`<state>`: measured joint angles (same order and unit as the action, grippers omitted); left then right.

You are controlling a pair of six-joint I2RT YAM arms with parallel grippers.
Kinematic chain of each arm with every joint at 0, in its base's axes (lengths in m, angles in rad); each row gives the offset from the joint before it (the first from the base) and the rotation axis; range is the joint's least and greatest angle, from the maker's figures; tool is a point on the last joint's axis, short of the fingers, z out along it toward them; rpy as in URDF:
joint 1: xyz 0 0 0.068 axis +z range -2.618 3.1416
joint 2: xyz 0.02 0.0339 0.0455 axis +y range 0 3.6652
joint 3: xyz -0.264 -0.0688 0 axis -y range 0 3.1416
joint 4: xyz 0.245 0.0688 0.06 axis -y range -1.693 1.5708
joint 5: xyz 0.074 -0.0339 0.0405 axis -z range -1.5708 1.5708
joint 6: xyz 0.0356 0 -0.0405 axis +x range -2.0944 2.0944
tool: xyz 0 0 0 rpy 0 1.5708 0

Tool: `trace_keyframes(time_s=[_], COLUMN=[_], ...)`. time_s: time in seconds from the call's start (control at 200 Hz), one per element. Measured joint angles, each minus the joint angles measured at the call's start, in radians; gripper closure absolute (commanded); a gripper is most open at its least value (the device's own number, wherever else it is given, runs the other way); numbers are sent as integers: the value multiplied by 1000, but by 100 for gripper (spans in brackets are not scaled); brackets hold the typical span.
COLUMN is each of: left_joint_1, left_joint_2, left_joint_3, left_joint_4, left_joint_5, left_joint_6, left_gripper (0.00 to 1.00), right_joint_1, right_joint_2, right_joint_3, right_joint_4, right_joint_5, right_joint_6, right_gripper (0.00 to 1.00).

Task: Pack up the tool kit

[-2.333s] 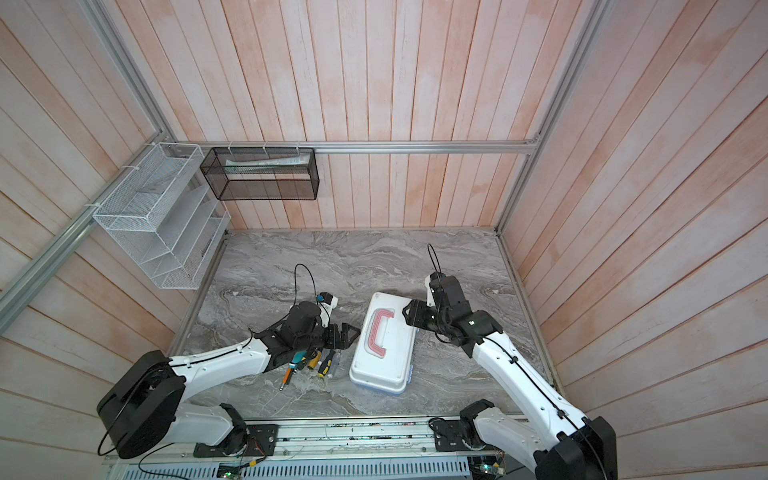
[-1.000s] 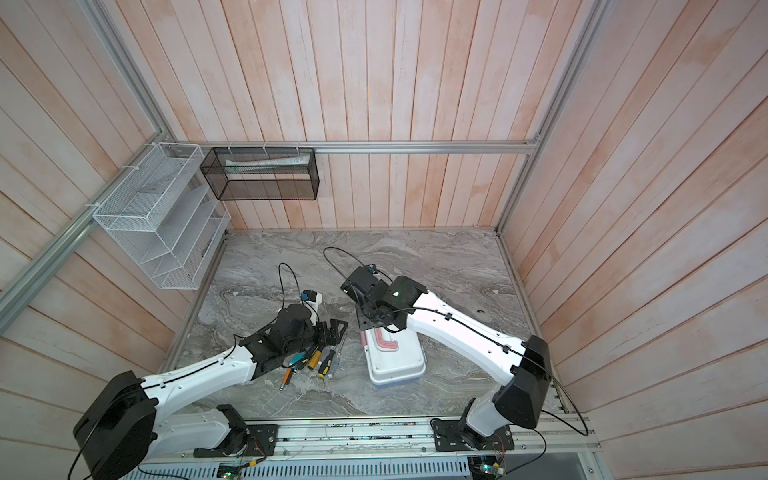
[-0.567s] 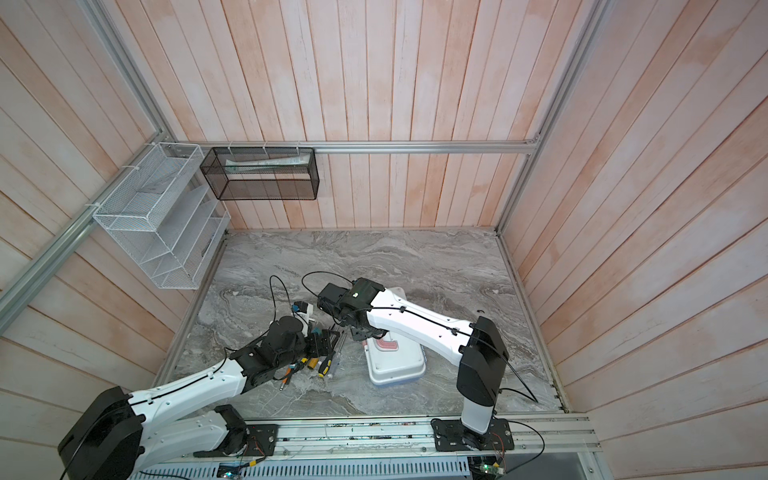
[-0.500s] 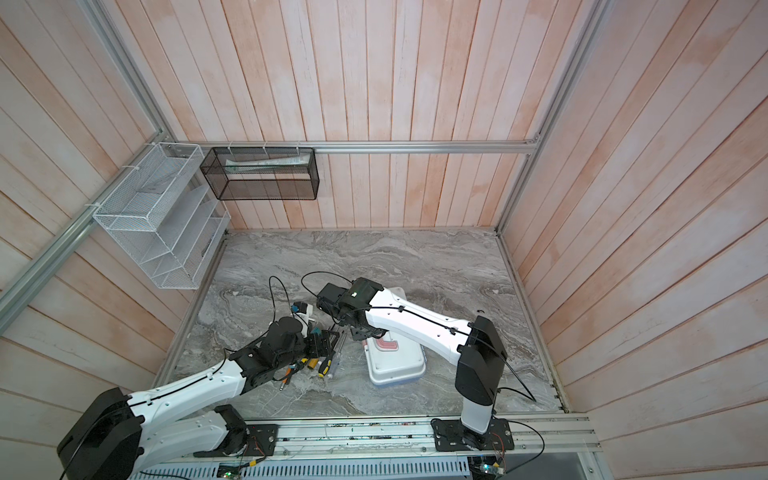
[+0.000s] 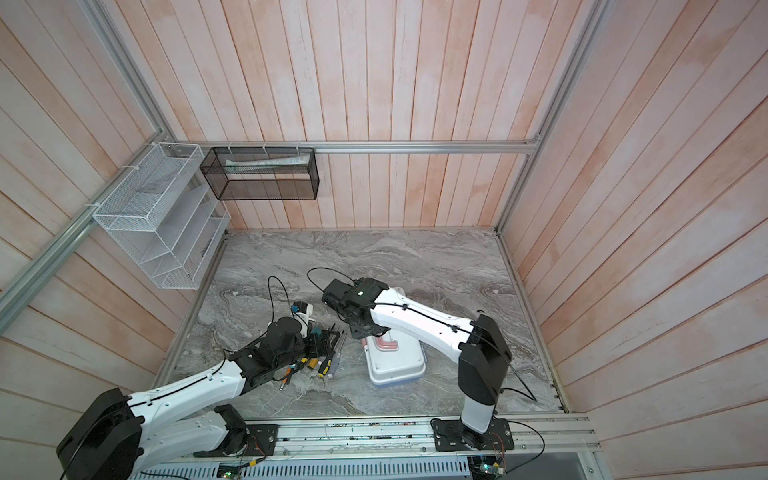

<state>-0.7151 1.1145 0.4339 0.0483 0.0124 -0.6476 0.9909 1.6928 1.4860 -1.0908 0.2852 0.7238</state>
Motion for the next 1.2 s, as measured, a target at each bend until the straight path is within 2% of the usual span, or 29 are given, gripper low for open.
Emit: trace_keyframes(time_s=[0.12, 0.22, 0.34, 0.51, 1.2], left_joint_1=[0, 0, -3, -18, -52], left_joint_2=[21, 60, 121, 175, 283], left_joint_3=[-7, -6, 8, 46, 100], left_joint_4=[45, 80, 109, 144, 214], left_joint_5=[32, 60, 88, 106, 144], left_joint_6=[0, -1, -5, -14, -64], left_gripper=[0, 0, 0, 0, 0], right_joint_1=[-89, -156, -208, -220, -274], right_joint_2=[-179, -273, -329, -335, -301], right_joint_3=[-181, -264, -328, -378, -453], right_joint_4=[172, 264, 372, 474, 577], right_joint_5=[-129, -204, -298, -414, -523], right_joint_6=[-20, -34, -62, -93, -142], right_gripper=[49, 47, 46, 45, 43])
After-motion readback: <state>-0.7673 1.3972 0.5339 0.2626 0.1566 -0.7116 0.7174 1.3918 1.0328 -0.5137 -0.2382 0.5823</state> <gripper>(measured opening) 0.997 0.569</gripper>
